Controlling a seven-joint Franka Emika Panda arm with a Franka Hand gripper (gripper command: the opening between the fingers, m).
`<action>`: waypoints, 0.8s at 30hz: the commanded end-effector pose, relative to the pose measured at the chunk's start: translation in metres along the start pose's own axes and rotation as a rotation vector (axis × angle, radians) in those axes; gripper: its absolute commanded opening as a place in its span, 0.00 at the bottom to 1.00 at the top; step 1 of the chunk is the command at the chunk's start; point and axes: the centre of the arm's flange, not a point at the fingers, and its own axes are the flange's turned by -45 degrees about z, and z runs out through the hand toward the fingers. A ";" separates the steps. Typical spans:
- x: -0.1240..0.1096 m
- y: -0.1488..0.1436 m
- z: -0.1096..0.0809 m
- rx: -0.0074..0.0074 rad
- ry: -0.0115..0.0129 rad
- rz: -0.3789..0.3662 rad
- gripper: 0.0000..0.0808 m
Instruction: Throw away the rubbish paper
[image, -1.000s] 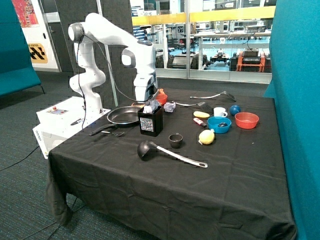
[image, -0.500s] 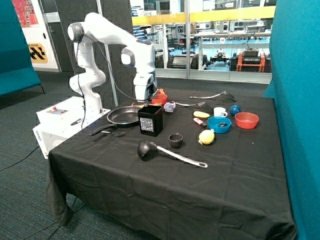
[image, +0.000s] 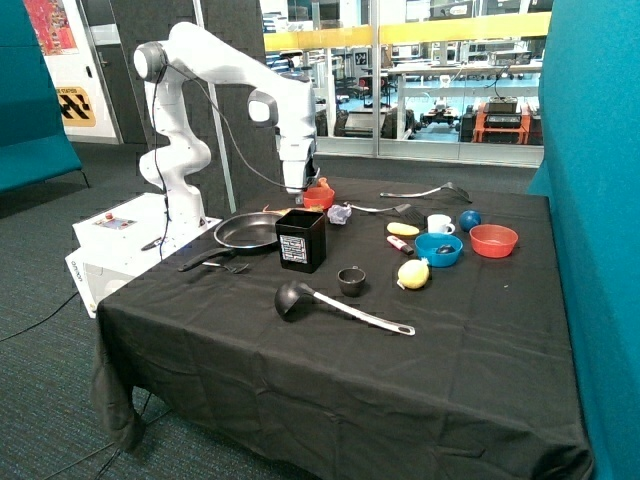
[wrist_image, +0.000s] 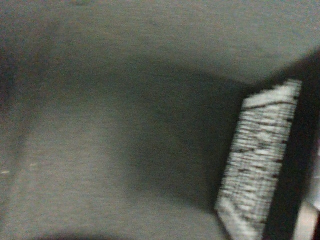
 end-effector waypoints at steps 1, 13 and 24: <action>0.009 -0.049 -0.004 -0.0017 -0.0009 -0.099 0.74; 0.014 -0.111 0.000 -0.0017 -0.0010 -0.150 0.73; 0.017 -0.163 0.013 -0.0017 -0.0009 -0.107 0.73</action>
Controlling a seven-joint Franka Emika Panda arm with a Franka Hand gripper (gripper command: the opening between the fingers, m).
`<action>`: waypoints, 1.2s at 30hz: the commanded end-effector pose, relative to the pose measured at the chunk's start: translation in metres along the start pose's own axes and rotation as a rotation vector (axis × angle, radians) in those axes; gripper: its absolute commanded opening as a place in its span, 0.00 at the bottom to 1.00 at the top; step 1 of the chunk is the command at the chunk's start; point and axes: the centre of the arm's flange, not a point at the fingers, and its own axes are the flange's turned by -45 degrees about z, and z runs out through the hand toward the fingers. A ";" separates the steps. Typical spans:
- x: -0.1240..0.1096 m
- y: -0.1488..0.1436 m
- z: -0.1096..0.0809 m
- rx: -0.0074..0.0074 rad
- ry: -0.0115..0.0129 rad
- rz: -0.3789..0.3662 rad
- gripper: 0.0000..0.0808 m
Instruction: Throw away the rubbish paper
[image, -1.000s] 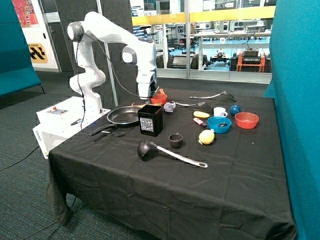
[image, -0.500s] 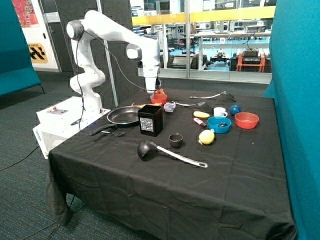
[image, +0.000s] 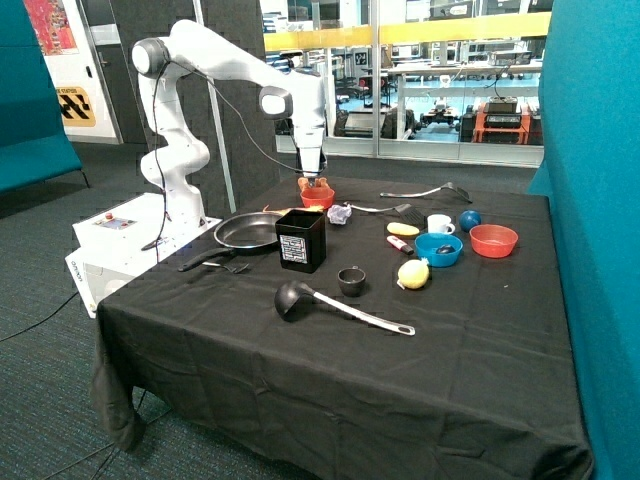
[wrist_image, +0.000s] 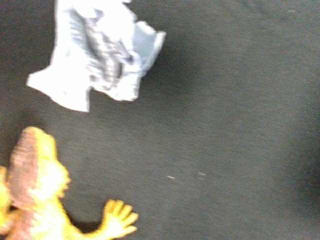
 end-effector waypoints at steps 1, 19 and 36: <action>0.012 -0.051 0.010 0.0027 0.0018 0.027 0.73; 0.058 -0.059 0.045 0.0030 0.0014 0.311 0.96; 0.069 -0.066 0.074 0.0029 0.0015 0.298 1.00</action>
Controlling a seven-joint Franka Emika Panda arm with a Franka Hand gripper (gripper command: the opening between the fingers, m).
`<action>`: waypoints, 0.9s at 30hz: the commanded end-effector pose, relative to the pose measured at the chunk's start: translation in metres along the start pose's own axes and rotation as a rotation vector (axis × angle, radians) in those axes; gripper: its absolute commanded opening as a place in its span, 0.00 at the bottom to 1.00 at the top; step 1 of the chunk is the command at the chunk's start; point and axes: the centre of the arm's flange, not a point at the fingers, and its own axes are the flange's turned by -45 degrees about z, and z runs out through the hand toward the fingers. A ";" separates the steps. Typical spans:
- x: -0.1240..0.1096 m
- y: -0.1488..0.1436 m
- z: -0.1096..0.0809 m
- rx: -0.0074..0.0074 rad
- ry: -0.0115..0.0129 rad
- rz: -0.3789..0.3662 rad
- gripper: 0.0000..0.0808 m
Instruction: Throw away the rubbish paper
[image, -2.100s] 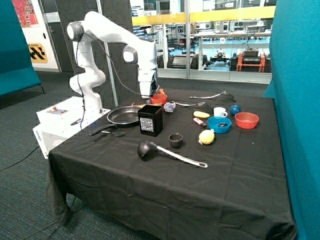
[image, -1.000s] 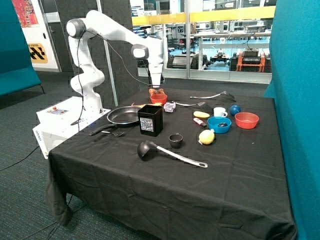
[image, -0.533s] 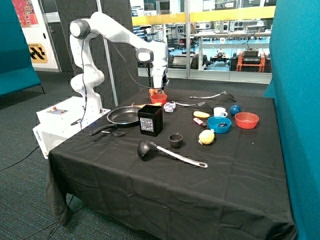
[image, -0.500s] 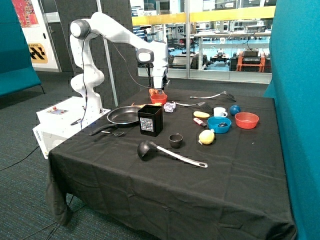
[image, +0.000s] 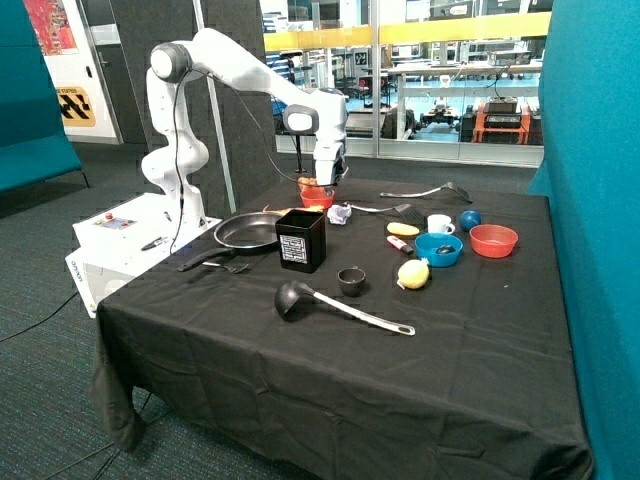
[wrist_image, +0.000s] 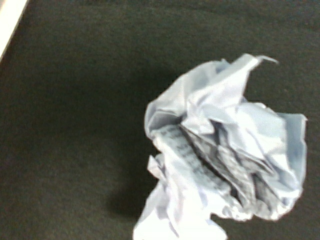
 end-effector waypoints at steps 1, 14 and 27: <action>0.006 -0.010 0.020 -0.0067 -0.0028 0.010 1.00; 0.015 -0.016 0.050 -0.0067 -0.0028 0.012 0.95; 0.021 -0.023 0.067 -0.0067 -0.0029 -0.004 0.89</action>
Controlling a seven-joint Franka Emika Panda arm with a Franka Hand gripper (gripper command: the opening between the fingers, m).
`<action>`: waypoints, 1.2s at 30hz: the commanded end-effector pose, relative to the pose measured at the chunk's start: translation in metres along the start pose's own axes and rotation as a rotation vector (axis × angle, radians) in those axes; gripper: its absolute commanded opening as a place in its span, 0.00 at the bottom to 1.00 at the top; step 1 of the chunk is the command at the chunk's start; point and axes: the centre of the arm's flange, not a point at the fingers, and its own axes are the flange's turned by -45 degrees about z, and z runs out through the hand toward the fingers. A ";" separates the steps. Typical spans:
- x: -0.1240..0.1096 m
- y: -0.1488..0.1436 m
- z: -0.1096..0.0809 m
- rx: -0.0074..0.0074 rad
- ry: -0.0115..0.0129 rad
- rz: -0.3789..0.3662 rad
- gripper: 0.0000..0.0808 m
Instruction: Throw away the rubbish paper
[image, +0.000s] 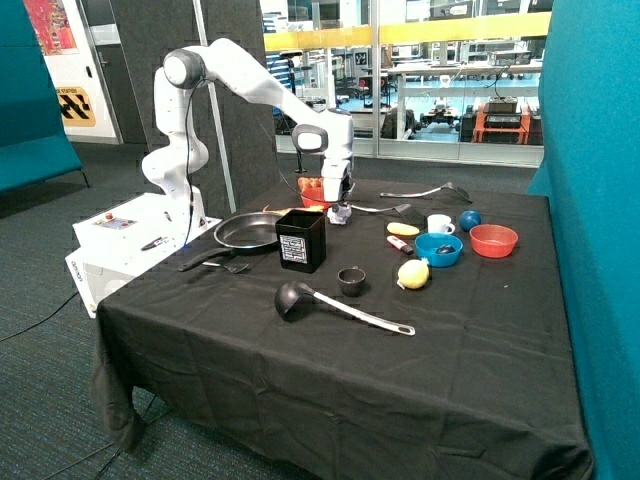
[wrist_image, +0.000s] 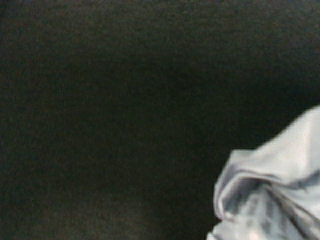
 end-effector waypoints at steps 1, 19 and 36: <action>0.006 -0.005 0.010 -0.0028 0.0003 -0.016 0.89; 0.022 0.002 0.011 -0.0028 0.0003 -0.046 0.88; 0.013 -0.002 0.022 -0.0028 0.0003 -0.060 0.87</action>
